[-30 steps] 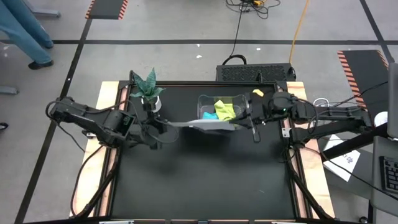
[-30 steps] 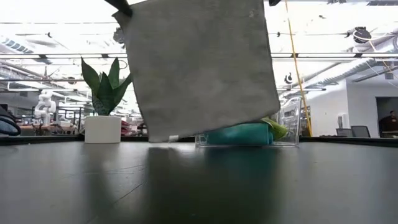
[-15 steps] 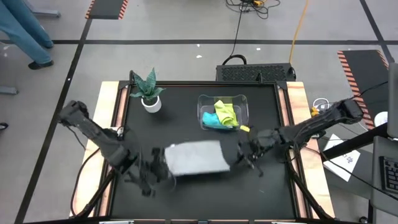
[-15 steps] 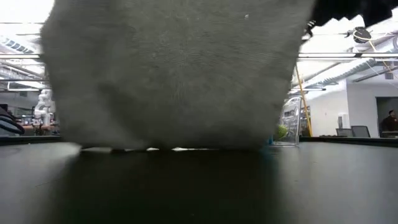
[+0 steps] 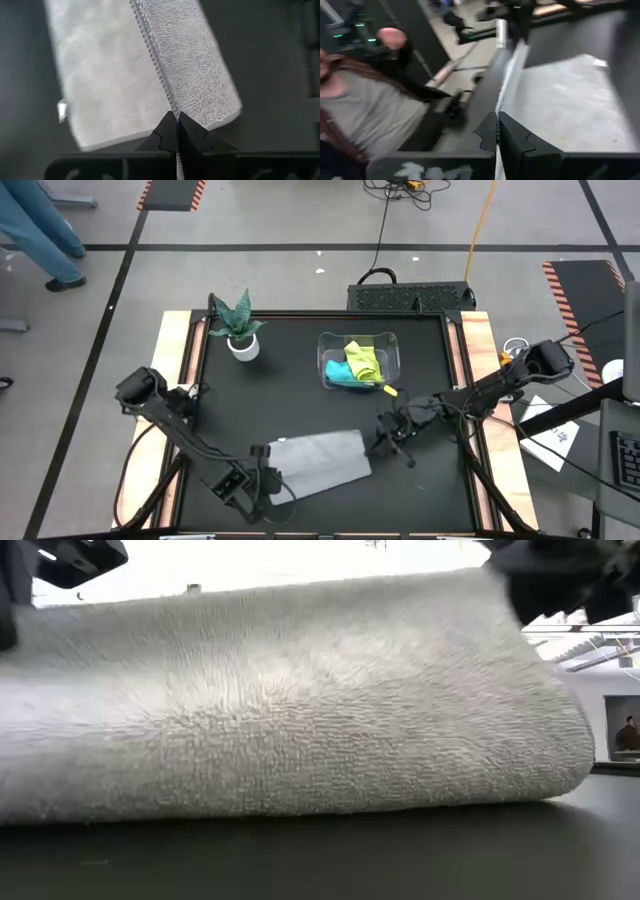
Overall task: Fold microfiber towels
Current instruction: Fold the gray towel
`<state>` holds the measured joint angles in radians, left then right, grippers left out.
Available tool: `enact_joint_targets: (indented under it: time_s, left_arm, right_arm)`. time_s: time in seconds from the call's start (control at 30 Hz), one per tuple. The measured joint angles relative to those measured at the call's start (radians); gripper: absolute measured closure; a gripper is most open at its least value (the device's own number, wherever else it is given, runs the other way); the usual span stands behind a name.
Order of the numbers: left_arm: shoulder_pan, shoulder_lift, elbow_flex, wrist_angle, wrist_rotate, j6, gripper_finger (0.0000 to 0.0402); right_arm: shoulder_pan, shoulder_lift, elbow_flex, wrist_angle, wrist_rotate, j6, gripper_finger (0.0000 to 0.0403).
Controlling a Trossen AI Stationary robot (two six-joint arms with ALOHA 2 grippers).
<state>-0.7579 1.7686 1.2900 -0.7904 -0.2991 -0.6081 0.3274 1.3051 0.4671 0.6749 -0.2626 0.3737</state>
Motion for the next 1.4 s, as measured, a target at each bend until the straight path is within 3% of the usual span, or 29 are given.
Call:
enact_joint_targets:
  time_s: [0.37, 0.83, 0.93, 1.07, 1.23, 1.4]
  left_arm:
    - [0.082, -0.004, -0.006, -0.184, -0.103, 0.004, 0.0393]
    - [0.227, -0.004, -0.248, 0.007, -0.09, 0.023, 0.039]
    - [0.234, -0.004, -0.251, -0.004, -0.095, 0.029, 0.039]
    - [0.232, -0.041, -0.251, 0.004, -0.127, 0.065, 0.0372]
    - [0.205, -0.134, -0.251, 0.01, -0.181, 0.075, 0.0307]
    - [0.168, -0.226, -0.25, 0.01, -0.191, 0.024, 0.0241]
  right_arm:
    - [-0.192, -0.009, 0.0, -0.167, -0.027, 0.007, 0.0403]
    - [-0.289, -0.009, 0.0, -0.299, -0.022, -0.066, 0.0394]
    - [-0.29, -0.009, 0.0, -0.299, -0.022, -0.091, 0.0364]
    - [-0.292, -0.009, 0.0, -0.293, 0.003, -0.097, 0.0295]
    - [-0.294, -0.009, 0.0, -0.296, 0.029, -0.087, 0.021]
    - [-0.289, -0.009, 0.0, -0.317, 0.031, -0.104, 0.0172]
